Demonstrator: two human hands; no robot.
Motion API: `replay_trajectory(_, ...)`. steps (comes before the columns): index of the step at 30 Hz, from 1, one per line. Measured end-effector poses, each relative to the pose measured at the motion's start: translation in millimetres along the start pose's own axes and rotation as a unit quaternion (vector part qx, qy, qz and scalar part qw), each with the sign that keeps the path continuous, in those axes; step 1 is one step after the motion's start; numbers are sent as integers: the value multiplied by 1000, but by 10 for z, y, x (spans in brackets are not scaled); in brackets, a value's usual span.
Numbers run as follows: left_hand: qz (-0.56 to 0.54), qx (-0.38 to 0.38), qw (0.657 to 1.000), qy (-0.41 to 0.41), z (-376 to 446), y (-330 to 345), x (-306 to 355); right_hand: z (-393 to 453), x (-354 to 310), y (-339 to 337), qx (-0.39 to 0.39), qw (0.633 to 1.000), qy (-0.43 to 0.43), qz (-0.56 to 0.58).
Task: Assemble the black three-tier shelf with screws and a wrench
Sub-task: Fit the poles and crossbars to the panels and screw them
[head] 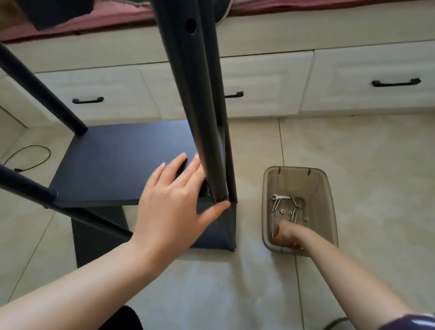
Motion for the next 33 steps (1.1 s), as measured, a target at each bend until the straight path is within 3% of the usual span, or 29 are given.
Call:
replay_trajectory(10, 25, 12, 999, 20, 15, -13, -3, 146, -160, 74, 4, 999, -25, 28)
replay_trajectory(17, 15, 41, 998, 34, -5, -38, 10, 272, -24, 201, -5, 993, 66, 100)
replay_trajectory(28, 13, 45, 998, 30, -7, -22, 1, 269, 22, 187, 22, 992, 116, 46)
replay_trajectory(33, 17, 36, 999, 29, 3, 5, -23, 247, -6, 261, -35, 995, 94, 25)
Point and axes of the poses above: each hand's wrist, its own z-axis towards the middle knuckle, its own y-axis out of the palm, x = y × z, the point moved 9 cm from there along z, towards the middle knuckle, and after that the axes turned 5 degrees about -z, right-handed, at the moved point
